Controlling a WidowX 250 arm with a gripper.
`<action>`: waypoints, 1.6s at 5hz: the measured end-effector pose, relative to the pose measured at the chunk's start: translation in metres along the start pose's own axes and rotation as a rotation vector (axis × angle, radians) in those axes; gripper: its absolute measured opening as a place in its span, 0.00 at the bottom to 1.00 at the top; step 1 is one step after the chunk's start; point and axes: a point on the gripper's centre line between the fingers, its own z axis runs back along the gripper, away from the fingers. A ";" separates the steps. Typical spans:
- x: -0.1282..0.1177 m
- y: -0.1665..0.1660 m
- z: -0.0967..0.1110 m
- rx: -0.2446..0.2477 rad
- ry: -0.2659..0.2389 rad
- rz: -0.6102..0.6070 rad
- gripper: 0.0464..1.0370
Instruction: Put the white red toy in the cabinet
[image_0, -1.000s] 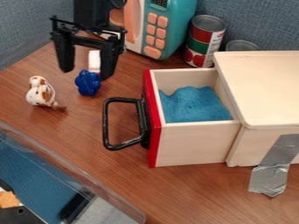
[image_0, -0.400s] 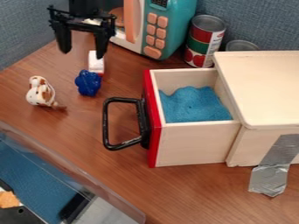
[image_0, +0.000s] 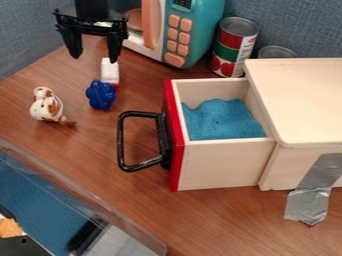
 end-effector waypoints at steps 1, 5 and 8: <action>0.010 0.000 -0.002 -0.033 -0.035 0.063 0.96; 0.021 0.009 -0.055 -0.015 -0.033 0.257 0.94; 0.007 0.014 -0.061 -0.085 0.064 0.276 0.60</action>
